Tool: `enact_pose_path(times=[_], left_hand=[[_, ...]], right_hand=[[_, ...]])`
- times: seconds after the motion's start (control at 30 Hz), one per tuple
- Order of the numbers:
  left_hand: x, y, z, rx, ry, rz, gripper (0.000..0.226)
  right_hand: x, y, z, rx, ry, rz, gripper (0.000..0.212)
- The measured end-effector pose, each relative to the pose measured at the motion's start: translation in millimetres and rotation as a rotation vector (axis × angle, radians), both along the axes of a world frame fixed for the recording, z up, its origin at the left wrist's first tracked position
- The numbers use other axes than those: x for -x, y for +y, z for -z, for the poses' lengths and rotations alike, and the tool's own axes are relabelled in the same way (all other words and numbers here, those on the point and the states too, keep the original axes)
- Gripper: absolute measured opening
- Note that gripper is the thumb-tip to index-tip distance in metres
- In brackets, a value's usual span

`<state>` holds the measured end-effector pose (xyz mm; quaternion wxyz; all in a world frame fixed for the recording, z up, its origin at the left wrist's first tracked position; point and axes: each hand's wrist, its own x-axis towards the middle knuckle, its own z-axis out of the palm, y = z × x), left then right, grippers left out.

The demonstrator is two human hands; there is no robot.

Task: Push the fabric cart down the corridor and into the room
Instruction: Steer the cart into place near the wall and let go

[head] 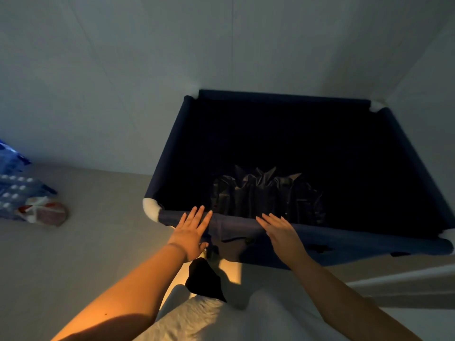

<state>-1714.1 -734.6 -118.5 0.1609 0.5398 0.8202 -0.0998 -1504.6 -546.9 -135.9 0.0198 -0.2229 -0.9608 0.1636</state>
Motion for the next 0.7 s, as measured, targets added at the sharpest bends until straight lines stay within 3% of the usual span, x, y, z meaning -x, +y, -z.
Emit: enact_pose_path(times=[0.43, 0.53, 0.7], left_hand=[[2, 1, 0, -0.004, -0.021, -0.021, 0.078], [2, 5, -12, 0.051, -0.059, -0.019, 0.073], [10, 27, -50, 0.162, -0.131, 0.006, 0.070]], right_hand=[[-4, -3, -2, 0.061, 0.065, 0.013, 0.048], [-2, 1, -8, 0.122, -0.037, 0.009, 0.047], [11, 14, -40, 0.336, -0.390, -0.013, 0.047]])
